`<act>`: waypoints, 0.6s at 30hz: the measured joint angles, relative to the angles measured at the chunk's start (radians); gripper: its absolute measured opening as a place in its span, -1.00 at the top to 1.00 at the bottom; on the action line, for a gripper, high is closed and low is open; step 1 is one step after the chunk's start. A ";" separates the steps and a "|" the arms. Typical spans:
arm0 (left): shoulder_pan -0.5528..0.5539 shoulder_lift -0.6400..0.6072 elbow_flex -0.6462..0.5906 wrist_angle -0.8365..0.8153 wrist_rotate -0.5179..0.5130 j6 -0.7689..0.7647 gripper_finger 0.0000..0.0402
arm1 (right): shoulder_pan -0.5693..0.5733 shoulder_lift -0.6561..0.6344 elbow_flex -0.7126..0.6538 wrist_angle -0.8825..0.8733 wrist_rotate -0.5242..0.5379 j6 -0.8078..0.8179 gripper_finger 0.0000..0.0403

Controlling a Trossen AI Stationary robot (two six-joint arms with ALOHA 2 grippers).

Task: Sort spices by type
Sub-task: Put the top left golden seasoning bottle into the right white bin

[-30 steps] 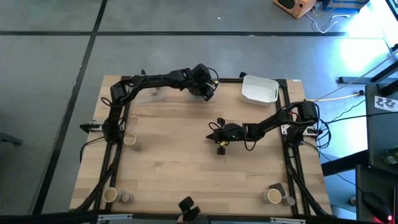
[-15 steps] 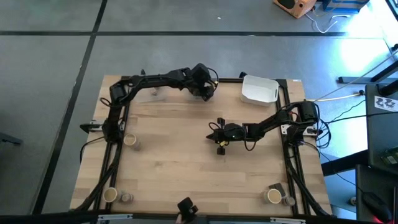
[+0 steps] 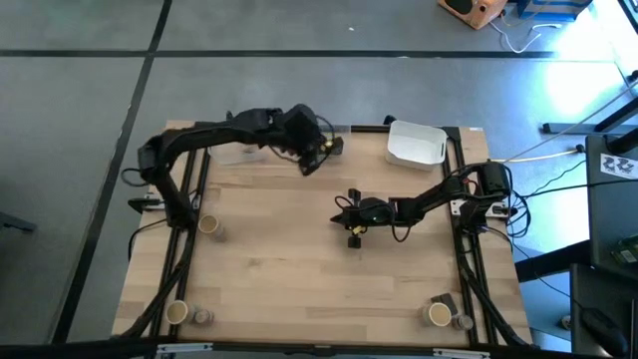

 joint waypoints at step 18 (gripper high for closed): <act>-0.405 -0.346 -0.240 -0.246 -0.187 -0.342 -0.09 | 0.000 0.000 0.000 -0.001 0.000 0.000 0.94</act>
